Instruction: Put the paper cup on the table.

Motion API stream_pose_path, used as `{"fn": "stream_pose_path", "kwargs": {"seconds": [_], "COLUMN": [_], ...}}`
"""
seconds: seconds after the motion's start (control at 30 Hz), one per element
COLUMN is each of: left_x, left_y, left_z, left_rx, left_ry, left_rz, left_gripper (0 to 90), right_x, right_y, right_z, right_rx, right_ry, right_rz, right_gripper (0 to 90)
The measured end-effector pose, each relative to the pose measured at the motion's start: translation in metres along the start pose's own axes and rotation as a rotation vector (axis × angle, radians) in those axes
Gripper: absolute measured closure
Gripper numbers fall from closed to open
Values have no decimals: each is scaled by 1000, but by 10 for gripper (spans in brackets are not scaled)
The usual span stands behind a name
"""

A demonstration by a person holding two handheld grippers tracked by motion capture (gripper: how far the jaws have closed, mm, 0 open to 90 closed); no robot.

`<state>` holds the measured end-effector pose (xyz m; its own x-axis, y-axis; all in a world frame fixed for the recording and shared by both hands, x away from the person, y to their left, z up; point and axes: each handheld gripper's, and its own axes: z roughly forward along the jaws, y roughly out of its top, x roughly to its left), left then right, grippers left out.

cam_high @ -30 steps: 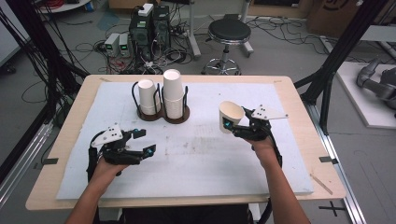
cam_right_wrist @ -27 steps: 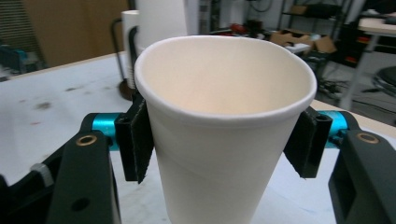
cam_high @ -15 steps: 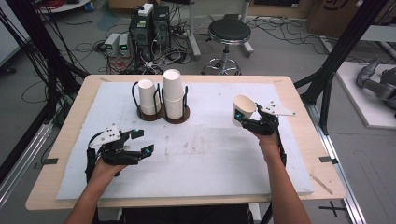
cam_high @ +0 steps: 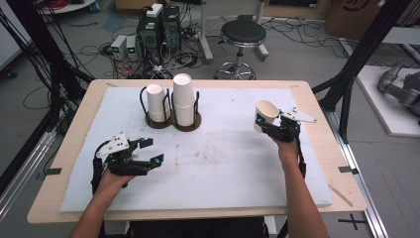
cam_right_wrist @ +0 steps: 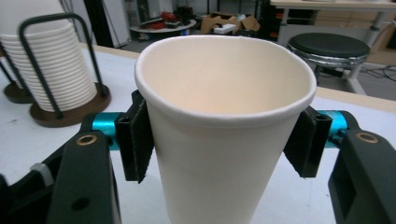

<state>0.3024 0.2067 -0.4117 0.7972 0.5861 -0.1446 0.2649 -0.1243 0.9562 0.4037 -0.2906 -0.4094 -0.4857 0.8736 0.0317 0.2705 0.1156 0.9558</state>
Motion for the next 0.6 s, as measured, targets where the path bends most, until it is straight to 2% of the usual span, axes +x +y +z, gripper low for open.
{"fn": "stream_pose_path", "kwargs": {"seconds": [0.3, 0.6], "left_x": [0, 0], "left_y": [0, 0], "left_z": [2, 1], "left_rx": [4, 3], "left_ry": [-2, 1], "left_rz": [0, -3], "left_gripper": [227, 227], "right_x": [-8, -11], "right_y": [-11, -20], "right_z": [7, 13], "right_rx": [56, 95], "right_ry": [-53, -71], "right_rz": [49, 51], "right_gripper": [357, 357]}}
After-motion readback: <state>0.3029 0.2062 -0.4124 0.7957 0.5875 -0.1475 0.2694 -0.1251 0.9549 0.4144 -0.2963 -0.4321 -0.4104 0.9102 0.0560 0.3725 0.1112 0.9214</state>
